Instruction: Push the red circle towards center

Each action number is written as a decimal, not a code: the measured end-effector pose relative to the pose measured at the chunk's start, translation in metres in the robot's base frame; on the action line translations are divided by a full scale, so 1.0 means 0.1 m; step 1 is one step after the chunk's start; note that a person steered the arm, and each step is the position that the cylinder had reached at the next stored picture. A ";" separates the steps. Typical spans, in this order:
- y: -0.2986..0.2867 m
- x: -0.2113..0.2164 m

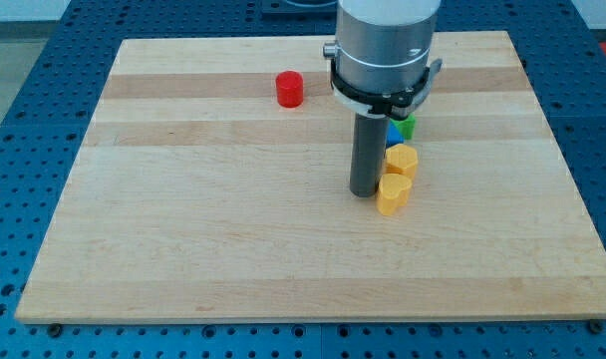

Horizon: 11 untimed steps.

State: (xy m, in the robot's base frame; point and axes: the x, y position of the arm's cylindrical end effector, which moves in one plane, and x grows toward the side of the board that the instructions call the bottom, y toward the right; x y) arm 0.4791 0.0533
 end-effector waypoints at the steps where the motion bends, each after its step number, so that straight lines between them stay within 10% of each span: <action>1: 0.00 0.00; 8: -0.50 -2.05; 11: -0.97 -2.08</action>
State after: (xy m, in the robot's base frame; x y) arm 0.2715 -0.0441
